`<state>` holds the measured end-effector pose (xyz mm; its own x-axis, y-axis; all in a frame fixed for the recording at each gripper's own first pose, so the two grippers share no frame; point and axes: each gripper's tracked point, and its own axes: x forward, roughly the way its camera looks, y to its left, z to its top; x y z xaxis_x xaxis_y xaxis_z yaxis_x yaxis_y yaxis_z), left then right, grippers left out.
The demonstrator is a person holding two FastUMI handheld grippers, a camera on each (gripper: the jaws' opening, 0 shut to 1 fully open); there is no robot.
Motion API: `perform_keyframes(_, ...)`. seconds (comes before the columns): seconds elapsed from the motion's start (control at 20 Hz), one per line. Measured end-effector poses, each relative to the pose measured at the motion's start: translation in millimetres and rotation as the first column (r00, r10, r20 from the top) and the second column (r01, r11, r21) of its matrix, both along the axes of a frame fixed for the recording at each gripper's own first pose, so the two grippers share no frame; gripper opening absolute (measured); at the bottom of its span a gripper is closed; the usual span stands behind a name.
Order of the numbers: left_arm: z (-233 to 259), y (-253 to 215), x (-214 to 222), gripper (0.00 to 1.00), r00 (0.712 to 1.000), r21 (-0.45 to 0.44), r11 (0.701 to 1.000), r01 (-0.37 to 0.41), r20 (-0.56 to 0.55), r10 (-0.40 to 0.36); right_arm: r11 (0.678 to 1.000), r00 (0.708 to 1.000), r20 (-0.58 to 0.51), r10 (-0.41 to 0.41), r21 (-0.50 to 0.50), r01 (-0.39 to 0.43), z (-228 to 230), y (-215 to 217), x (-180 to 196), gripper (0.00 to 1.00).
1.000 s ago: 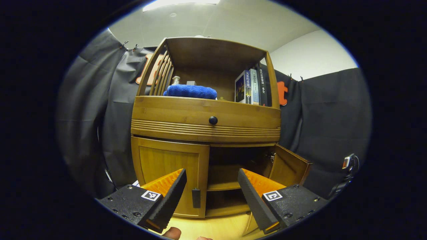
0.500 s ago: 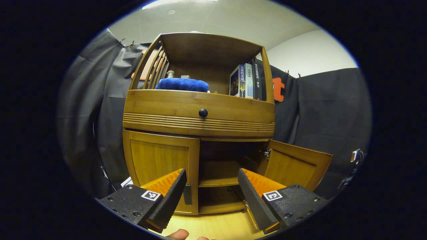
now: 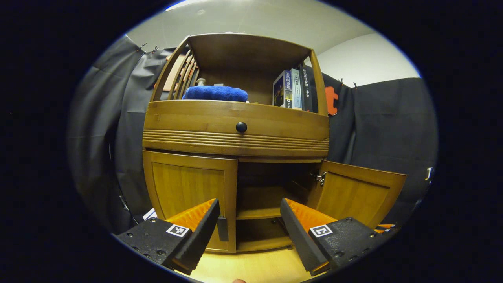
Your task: Open the right door of the double-door shoe cabinet with the right hand, and open the left door with the left hand.
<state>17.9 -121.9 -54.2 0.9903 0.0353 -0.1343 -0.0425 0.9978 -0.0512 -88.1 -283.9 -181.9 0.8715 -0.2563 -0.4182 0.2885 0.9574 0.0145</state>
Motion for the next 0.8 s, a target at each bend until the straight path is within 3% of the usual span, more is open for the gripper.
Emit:
perform_keyframes(0.1, -4.4, 3.2, 4.9, 0.96, 1.000, 0.003, 1.000, -0.003, -0.011, 0.003, 1.000, 1.000, 0.006, -0.001, 0.015, 0.001, 1.4, 0.0, -0.9, 0.18)
perform_keyframes(0.4, -16.8, 18.8, 21.2, 0.92, 0.999, 0.017, 1.000, -0.023, -0.035, 0.024, 0.999, 0.999, 0.044, -0.032, -0.014, 0.033, 17.2, 2.2, -1.5, 0.18)
perform_keyframes(0.45, -20.1, 22.1, 24.7, 0.96, 0.999, 0.019, 1.000, -0.025, -0.040, 0.026, 0.999, 0.998, 0.052, -0.035, -0.013, 0.035, 21.2, 2.2, -2.3, 0.18)
perform_keyframes(0.5, -23.6, 25.0, 28.5, 0.92, 0.999, 0.021, 0.999, -0.029, -0.045, 0.030, 0.999, 0.997, 0.060, -0.038, -0.013, 0.039, 24.8, 2.6, -2.0, 0.18)
perform_keyframes(0.65, -39.3, 39.2, 39.6, 0.92, 0.995, 0.034, 0.998, -0.057, -0.080, 0.060, 0.998, 0.996, 0.070, -0.051, -0.031, 0.054, 30.1, 0.0, -2.9, 0.18)
perform_keyframes(0.75, -50.7, 45.8, 47.8, 0.96, 0.993, 0.031, 0.997, -0.068, -0.097, 0.071, 0.997, 0.995, 0.074, -0.060, -0.046, 0.064, 34.0, -1.5, -4.5, 0.18)
perform_keyframes(0.8, -57.9, 49.3, 52.7, 0.92, 0.991, 0.029, 0.997, -0.073, -0.109, 0.076, 0.996, 0.995, 0.075, -0.067, -0.051, 0.071, 35.7, -2.2, -5.4, 0.18)
